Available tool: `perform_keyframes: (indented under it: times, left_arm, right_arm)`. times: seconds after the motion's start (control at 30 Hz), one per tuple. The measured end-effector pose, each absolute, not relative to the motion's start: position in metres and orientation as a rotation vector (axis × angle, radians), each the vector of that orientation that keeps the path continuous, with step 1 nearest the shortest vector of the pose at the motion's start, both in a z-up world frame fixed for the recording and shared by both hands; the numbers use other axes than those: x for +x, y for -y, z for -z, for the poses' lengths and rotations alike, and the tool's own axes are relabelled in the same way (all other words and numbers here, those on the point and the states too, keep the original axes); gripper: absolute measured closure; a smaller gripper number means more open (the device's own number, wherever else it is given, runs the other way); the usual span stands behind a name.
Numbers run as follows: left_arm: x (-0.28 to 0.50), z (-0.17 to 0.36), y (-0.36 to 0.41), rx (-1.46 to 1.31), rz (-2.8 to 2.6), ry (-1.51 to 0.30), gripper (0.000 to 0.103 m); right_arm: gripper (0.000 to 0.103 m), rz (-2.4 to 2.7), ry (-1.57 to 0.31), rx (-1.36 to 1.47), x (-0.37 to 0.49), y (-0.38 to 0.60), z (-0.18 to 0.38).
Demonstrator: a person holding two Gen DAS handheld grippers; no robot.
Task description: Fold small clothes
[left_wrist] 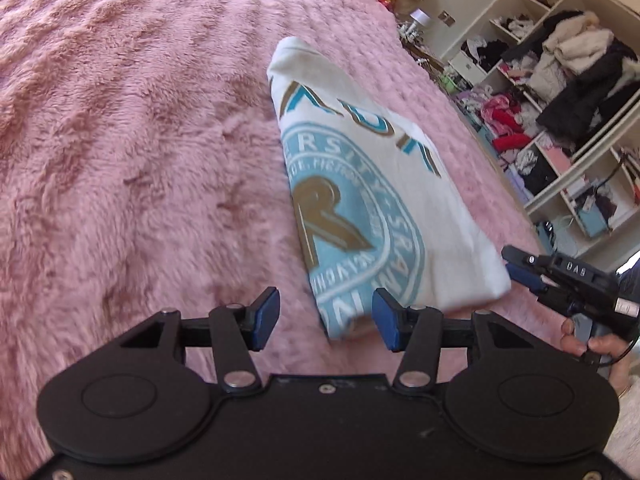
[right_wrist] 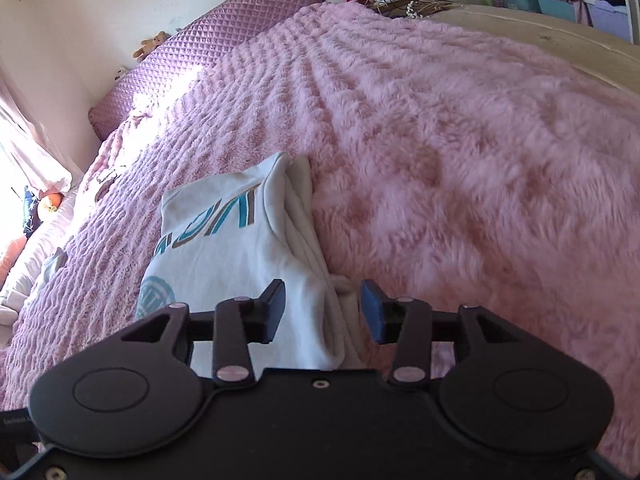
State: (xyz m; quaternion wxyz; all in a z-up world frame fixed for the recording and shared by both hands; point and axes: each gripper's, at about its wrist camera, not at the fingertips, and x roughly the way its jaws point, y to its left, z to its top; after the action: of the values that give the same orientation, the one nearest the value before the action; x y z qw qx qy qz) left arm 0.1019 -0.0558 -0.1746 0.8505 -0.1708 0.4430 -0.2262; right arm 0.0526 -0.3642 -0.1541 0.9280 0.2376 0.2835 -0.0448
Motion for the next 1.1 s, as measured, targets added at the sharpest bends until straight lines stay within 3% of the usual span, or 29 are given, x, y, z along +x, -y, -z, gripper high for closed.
perform_keyframes:
  times: [0.3,0.4,0.5,0.63,0.7,0.73,0.87,0.97,1.1]
  left_arm:
    - [0.085,0.189,0.090,-0.223,0.372,-0.884,0.059]
    - [0.089,0.185,0.095,-0.202,0.374,-0.875,0.073]
    - [0.093,0.186,0.100,-0.206,0.381,-0.880,0.094]
    - [0.093,0.187,0.105,-0.198,0.352,-0.881,0.096]
    - [0.092,0.187,0.107,-0.183,0.344,-0.877,0.096]
    - [0.091,0.185,0.107,-0.173,0.334,-0.864,0.098]
    - [0.083,0.168,0.111,-0.061,0.327,-0.810,0.098]
    - [0.087,0.179,0.113,-0.026,0.319,-0.858,0.097]
    - [0.092,0.196,0.113,-0.035,0.306,-0.904,0.097]
  right_arm:
    - [0.058,0.134,-0.595,0.283,0.046,0.326,0.170]
    - [0.058,0.138,-0.593,0.289,0.045,0.326,0.171]
    - [0.058,0.155,-0.582,0.319,0.043,0.329,0.171]
    - [0.059,0.157,-0.569,0.324,0.041,0.326,0.169]
    - [0.075,0.135,-0.581,0.302,0.045,0.322,0.168]
    - [0.096,0.136,-0.586,0.293,0.046,0.321,0.168]
    - [0.100,0.169,-0.526,0.390,0.037,0.339,0.153]
    - [0.100,0.154,-0.584,0.503,0.039,0.356,0.167]
    - [0.101,0.180,-0.646,0.393,0.048,0.341,0.175]
